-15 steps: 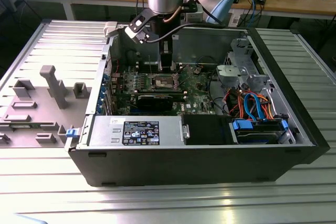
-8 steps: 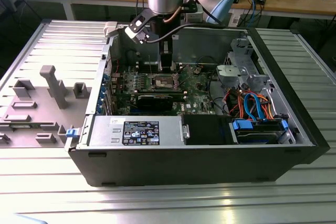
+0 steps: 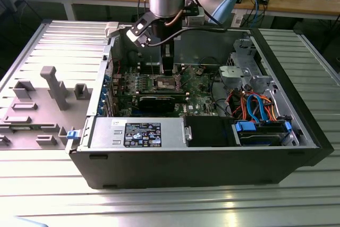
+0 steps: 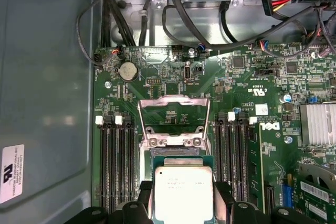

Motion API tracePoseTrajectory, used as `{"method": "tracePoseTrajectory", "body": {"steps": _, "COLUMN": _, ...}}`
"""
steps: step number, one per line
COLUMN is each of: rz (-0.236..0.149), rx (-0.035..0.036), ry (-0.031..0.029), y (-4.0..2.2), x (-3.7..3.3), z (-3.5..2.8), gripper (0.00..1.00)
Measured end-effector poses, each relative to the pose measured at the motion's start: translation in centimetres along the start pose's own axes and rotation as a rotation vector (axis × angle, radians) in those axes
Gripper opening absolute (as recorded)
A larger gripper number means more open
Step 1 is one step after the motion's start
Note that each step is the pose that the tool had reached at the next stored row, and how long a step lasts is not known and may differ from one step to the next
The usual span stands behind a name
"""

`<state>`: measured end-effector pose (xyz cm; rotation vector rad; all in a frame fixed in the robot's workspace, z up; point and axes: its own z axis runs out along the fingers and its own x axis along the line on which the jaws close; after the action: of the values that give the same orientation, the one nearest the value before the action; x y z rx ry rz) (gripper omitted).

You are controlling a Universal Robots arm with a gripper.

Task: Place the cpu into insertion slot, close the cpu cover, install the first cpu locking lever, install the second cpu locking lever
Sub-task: 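Place the cpu into insertion slot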

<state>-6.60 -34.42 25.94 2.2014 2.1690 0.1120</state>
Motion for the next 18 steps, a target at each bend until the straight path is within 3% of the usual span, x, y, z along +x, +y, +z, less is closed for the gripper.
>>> {"method": "tracePoseTrajectory", "body": {"steps": 11, "rz": 0.000, "rx": 0.0001, "ry": 0.0000, "y": -0.18, "x": -0.02, "z": 1.98, "gripper": 0.54}}
{"method": "tracePoseTrajectory", "body": {"steps": 14, "rz": -0.016, "rx": 0.0004, "ry": 0.0012, "y": -0.26, "x": -0.02, "z": 2.57, "gripper": 0.54}}
{"method": "tracePoseTrajectory", "body": {"steps": 18, "rz": -0.020, "rx": 0.0004, "ry": 0.0014, "y": -0.50, "x": 0.34, "z": 3.25, "gripper": 0.54}}
